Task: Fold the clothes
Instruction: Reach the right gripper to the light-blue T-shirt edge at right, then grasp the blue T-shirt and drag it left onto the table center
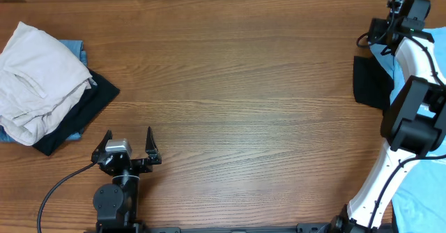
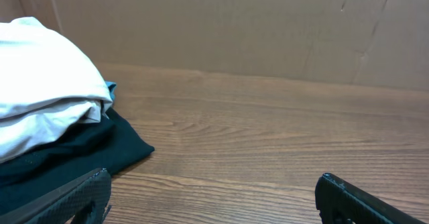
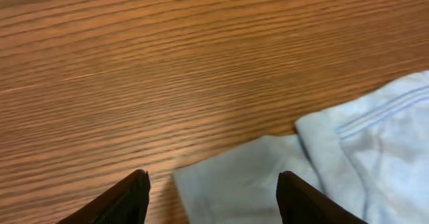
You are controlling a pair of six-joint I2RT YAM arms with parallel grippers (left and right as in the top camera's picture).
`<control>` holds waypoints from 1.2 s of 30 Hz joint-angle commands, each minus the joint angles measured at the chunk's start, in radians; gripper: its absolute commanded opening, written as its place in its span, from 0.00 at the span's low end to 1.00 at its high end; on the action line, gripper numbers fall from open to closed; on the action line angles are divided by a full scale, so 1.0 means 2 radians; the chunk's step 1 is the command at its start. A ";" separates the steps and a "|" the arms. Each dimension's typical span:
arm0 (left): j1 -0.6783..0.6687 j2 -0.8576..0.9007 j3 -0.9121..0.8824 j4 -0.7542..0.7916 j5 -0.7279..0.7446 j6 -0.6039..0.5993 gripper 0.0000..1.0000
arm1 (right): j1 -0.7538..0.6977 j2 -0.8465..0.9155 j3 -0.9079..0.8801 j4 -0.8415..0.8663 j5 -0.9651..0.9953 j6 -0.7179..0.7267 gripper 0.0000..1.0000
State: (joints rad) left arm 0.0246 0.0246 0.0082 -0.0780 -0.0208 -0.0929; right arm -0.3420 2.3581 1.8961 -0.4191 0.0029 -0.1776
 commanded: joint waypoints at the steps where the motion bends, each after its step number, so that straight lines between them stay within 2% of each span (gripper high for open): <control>1: -0.002 -0.001 -0.002 0.002 -0.006 0.013 1.00 | -0.004 0.010 0.010 0.003 -0.002 -0.003 0.65; 10: -0.002 -0.001 -0.002 0.002 -0.006 0.013 1.00 | -0.005 0.053 0.004 -0.001 0.001 -0.003 0.65; 12: -0.002 -0.001 -0.002 0.002 -0.006 0.013 1.00 | -0.005 0.053 0.004 -0.003 0.001 -0.003 0.50; 14: -0.002 -0.001 -0.002 0.002 -0.006 0.013 1.00 | -0.005 0.053 0.004 -0.005 0.001 -0.003 0.25; 17: -0.002 -0.001 -0.002 0.002 -0.006 0.013 1.00 | -0.005 0.053 0.004 -0.005 0.002 -0.003 0.04; 22: -0.002 -0.001 -0.002 0.002 -0.006 0.013 1.00 | -0.005 0.028 0.019 -0.004 0.001 -0.003 0.04; 25: -0.002 -0.001 -0.002 0.002 -0.006 0.013 1.00 | -0.006 -0.050 0.022 -0.008 0.002 0.032 0.04; 27: -0.002 -0.001 -0.002 0.002 -0.006 0.013 1.00 | -0.008 -0.106 0.022 -0.017 0.037 0.062 0.04; 33: -0.002 -0.001 -0.002 0.002 -0.006 0.013 1.00 | 0.001 -0.270 0.022 -0.072 0.047 0.063 0.04; 36: -0.002 -0.001 -0.002 0.002 -0.006 0.013 1.00 | 0.045 -0.347 0.022 -0.123 0.039 0.064 0.04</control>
State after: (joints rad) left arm 0.0246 0.0246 0.0082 -0.0776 -0.0208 -0.0929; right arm -0.3336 1.7611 1.9205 -0.6167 0.0967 -0.0597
